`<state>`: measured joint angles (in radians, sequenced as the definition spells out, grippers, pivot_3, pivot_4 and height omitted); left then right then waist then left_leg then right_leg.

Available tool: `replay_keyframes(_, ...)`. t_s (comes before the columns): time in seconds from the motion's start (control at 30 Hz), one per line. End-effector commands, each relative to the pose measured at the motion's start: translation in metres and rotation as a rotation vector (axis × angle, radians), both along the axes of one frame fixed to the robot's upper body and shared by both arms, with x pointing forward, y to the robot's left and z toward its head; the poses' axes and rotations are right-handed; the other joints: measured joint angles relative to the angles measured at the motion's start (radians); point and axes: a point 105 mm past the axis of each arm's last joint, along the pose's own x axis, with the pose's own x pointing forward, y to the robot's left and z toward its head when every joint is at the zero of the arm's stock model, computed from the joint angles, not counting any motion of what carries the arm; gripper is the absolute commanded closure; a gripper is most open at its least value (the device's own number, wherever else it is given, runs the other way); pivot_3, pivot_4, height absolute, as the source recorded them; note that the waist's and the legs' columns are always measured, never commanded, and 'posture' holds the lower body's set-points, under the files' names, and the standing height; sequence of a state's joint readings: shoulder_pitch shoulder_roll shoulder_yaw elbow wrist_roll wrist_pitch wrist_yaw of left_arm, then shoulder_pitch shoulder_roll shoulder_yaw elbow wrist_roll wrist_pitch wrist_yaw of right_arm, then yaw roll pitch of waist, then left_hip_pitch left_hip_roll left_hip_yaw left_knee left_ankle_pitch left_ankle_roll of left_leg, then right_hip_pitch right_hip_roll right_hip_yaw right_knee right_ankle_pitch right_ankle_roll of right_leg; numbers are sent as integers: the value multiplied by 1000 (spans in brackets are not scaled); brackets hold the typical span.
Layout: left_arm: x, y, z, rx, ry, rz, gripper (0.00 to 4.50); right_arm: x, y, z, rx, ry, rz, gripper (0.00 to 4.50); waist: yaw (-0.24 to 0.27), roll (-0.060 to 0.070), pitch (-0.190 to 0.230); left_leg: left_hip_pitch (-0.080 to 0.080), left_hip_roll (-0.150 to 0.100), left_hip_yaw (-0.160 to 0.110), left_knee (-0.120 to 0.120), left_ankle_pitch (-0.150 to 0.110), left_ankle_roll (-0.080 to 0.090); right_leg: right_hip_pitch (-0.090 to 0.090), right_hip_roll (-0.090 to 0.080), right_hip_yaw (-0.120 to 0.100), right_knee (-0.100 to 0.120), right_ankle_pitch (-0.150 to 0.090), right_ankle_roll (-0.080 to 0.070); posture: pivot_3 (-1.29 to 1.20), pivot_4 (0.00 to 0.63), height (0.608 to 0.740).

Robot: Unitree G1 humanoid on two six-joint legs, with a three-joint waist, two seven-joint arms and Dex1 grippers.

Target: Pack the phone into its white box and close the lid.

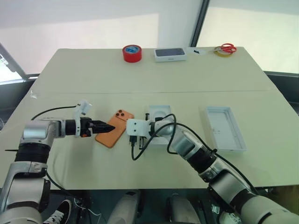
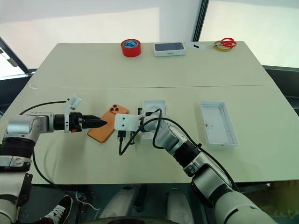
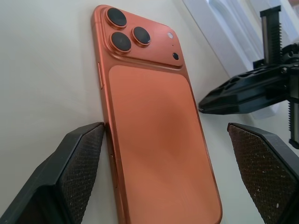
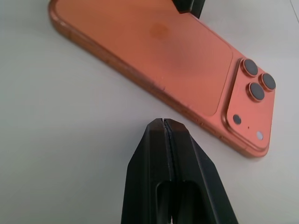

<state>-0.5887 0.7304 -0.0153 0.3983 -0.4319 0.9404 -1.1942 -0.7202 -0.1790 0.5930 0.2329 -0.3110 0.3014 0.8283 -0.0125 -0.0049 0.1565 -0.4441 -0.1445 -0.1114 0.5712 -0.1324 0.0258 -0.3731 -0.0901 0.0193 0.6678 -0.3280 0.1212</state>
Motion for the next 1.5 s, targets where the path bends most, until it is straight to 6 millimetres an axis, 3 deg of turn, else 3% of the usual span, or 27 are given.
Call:
replay_keyframes(0.03,-21,-21,-30,-69,193,-40,95,6,-1,10,0,-35,-3,4500,0,0,0,0,0,0,0,0,0,0,0,0,0,0,0,0,150,736)
replay_keyframes(0.57,-20,-36,-25,-153,229,-15,95,5,-4,6,-13,-36,1,4500,3,3,-6,1,0,0,-1,0,0,1,-1,0,-1,0,0,0,150,736)
replay_keyframes(0.67,-22,-37,-24,-196,262,-9,894,6,-6,6,-14,-39,-6,4500,1,3,-6,1,0,0,-1,0,0,1,-1,0,-1,0,0,0,150,736)
replay_keyframes(0.83,-22,-36,-23,-225,279,14,3363,6,-7,6,-15,-38,-5,4500,-2,2,-5,1,0,0,-1,0,0,0,-1,0,-1,0,0,0,150,736)
replay_keyframes(1.03,-21,-31,-23,-246,300,52,3363,5,-6,5,-15,-40,-2,4500,-2,2,-5,0,0,0,-2,0,0,0,-1,0,-1,0,0,0,150,736)
replay_keyframes(1.17,-21,-31,-23,-283,315,72,4439,6,-6,8,1,-41,-4,4500,-3,2,-5,1,0,0,-2,0,0,0,-1,0,-1,0,0,0,150,736)
replay_keyframes(1.3,-21,-32,-20,-320,316,83,4439,6,-5,15,49,-41,-7,4500,-4,2,-5,1,0,0,-2,0,0,0,-1,0,-2,0,0,0,150,736)
replay_keyframes(1.43,-18,-33,-9,-396,264,92,4439,2,-9,45,243,37,6,4500,-4,2,-5,1,0,0,-2,0,0,0,-1,0,-2,0,0,0,150,736)
replay_keyframes(1.5,-13,-33,-1,-446,226,114,4500,-2,-14,59,313,89,23,3971,-3,2,-5,0,0,-1,-2,0,0,0,-1,0,-2,0,0,0,150,736)
